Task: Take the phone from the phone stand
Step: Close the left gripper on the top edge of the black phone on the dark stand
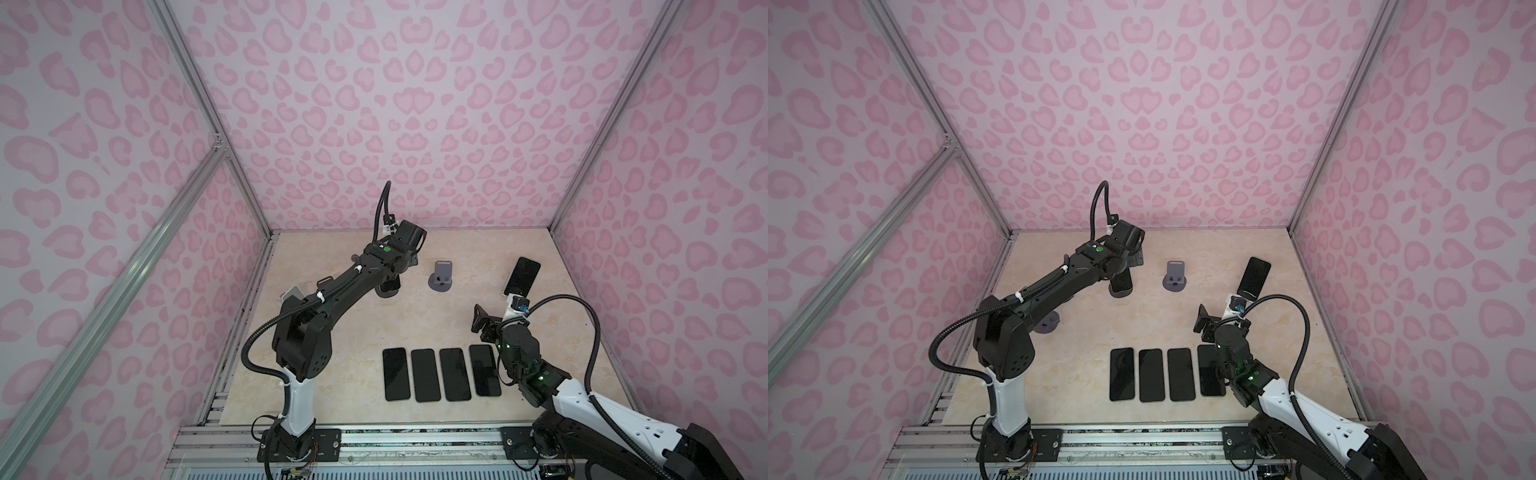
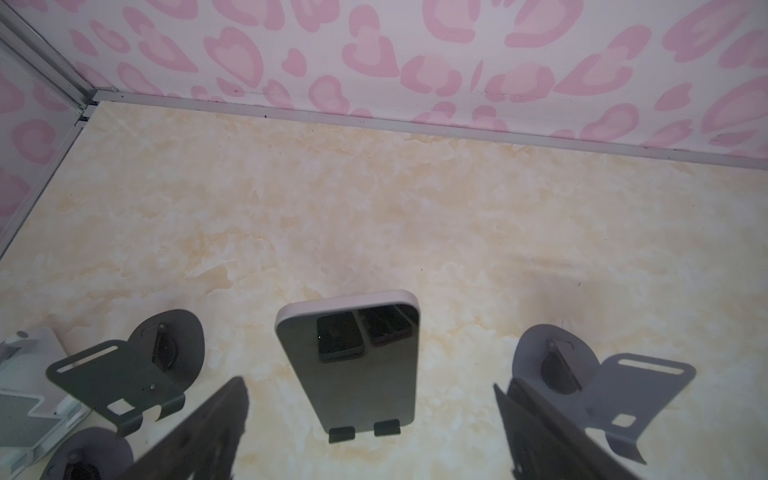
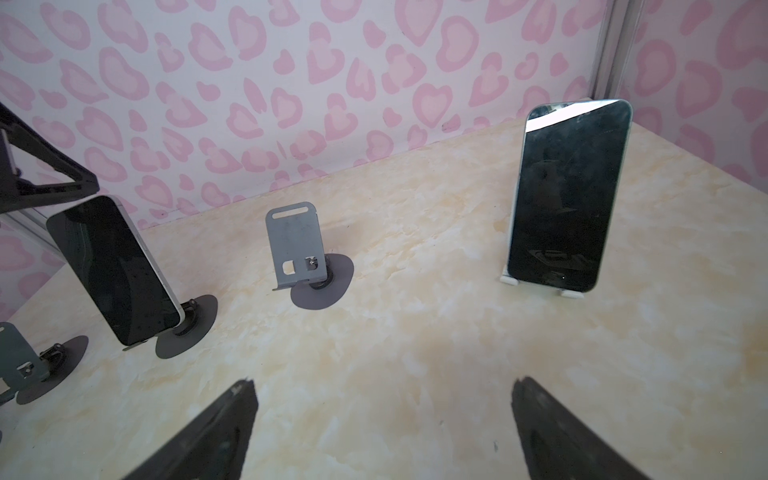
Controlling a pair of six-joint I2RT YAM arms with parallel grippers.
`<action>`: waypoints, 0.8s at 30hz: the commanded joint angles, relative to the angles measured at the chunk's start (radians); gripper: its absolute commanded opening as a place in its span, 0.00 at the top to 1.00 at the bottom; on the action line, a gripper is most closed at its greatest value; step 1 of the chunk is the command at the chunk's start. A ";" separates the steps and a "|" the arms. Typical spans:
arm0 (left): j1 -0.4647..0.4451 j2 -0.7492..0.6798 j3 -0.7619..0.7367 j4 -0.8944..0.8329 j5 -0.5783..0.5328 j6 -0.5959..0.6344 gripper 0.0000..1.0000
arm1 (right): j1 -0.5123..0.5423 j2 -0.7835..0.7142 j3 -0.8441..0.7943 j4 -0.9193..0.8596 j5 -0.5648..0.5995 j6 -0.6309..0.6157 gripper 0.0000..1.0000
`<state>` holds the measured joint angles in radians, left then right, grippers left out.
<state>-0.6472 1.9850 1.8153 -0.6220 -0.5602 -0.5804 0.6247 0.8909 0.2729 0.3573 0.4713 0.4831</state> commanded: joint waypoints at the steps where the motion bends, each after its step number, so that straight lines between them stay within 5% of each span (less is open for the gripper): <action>1: 0.006 0.032 0.039 -0.012 -0.056 0.036 0.02 | -0.005 0.003 0.001 0.026 0.013 0.009 0.02; 24: 0.062 0.134 0.111 -0.020 0.019 0.035 0.02 | -0.015 0.022 0.006 0.028 -0.006 0.015 0.02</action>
<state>-0.5911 2.1044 1.9076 -0.6350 -0.5457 -0.5476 0.6121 0.9123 0.2729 0.3573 0.4652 0.4896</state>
